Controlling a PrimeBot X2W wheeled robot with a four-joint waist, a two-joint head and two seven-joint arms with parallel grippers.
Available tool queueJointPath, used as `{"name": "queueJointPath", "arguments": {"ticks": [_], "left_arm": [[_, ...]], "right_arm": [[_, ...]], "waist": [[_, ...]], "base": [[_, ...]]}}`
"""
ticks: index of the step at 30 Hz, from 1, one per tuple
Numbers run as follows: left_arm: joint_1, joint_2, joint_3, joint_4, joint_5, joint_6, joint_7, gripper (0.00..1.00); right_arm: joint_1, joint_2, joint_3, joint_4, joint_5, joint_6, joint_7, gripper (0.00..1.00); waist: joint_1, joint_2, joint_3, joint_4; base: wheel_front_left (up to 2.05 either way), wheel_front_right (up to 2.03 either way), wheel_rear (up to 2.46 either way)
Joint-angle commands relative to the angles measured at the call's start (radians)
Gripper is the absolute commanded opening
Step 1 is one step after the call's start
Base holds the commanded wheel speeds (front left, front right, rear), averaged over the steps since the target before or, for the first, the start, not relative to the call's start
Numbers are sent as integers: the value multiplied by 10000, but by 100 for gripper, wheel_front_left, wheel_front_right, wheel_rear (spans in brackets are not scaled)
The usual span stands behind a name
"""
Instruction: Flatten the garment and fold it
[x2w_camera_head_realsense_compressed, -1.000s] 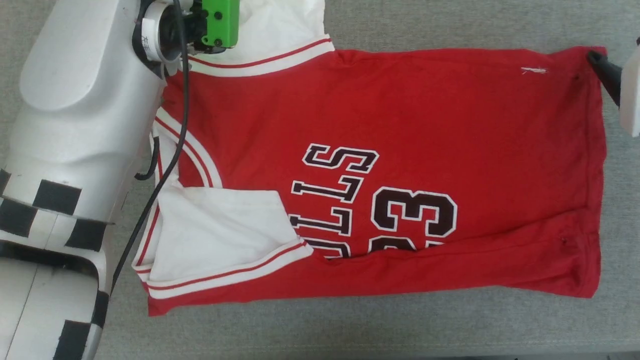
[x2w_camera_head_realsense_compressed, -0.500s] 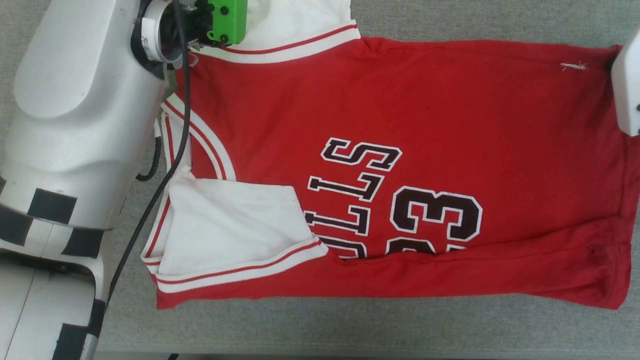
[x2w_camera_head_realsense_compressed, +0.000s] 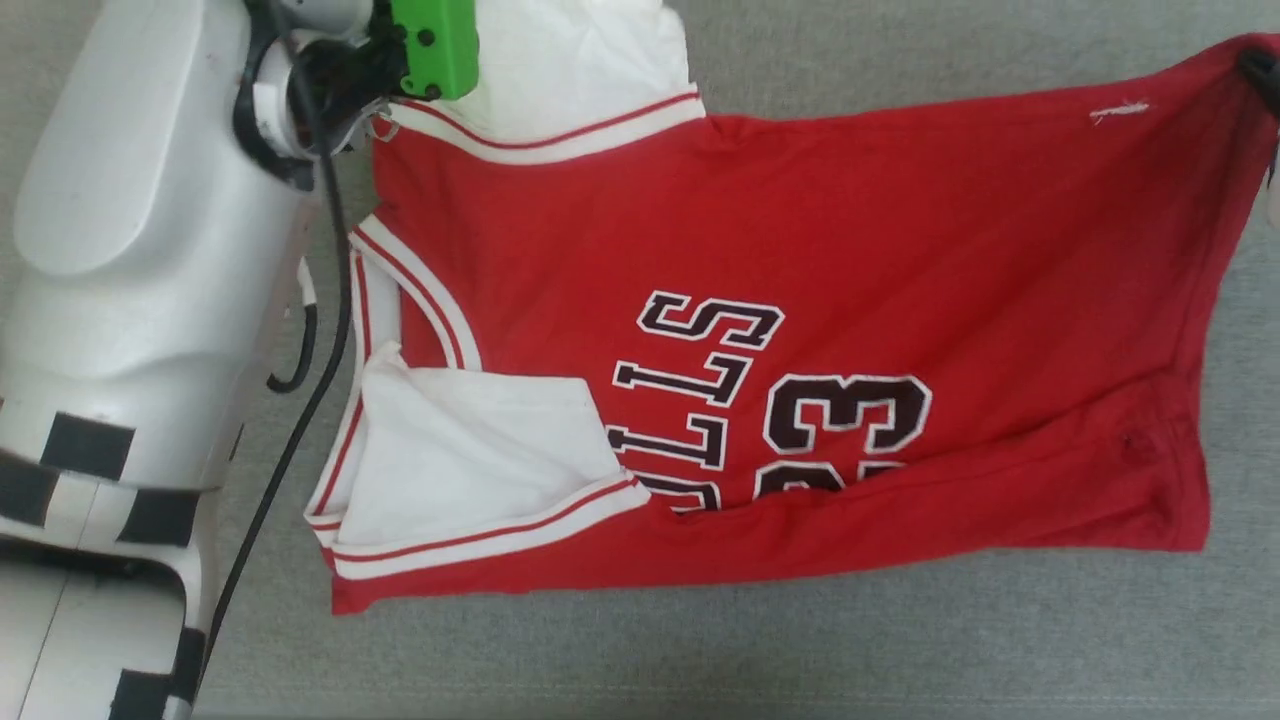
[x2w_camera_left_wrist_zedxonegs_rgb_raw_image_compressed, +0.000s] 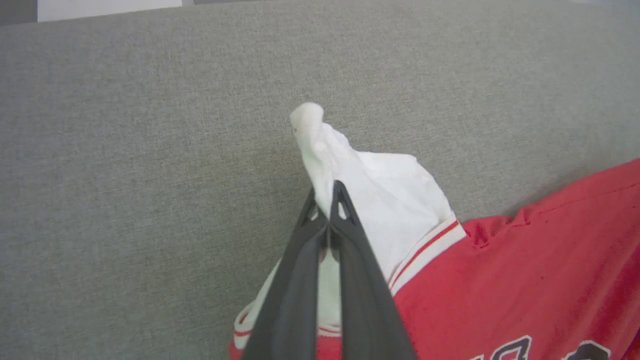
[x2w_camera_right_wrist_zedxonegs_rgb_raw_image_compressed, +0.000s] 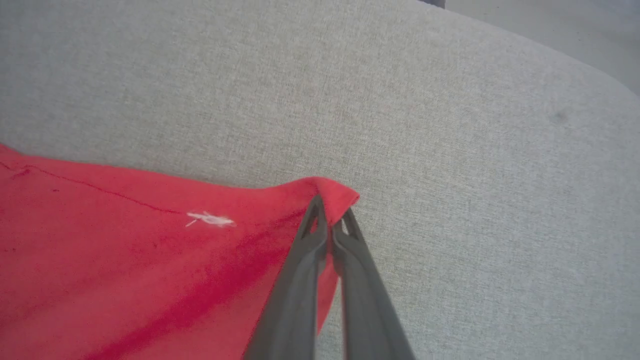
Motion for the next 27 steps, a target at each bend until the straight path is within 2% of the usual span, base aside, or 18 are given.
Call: {"name": "queueJointPath", "arguments": {"ticks": [1,7,12,20,27], "left_arm": [[264,98,101,-127,-152,-55,-118,0],[1243,387,325,-991,-480,-169,-427,0],[2362,694,355,-2060,-666,-44,-396,0],[4440,1186,550,-3549,-963,543,-391,0],[6578,1307,846,-4419,-1405,1090,-761,0]], "right_arm": [[295,17,-66,-48,44,-13,-117,0],[1531,-16,-459,-66,59,-13,-375,0],[2611,212,-902,80,103,-13,-586,0],[3799,643,-1028,412,128,-13,-997,0],[4648,815,-1010,754,160,-13,-1171,0]], "waist": [[0,0,-738,-37],[0,0,-1882,134],[0,0,-2621,314],[0,0,-3129,534],[0,0,-3202,625]], "base": [[0,0,0],[0,0,0],[0,0,0],[0,0,0],[0,0,0]]}}
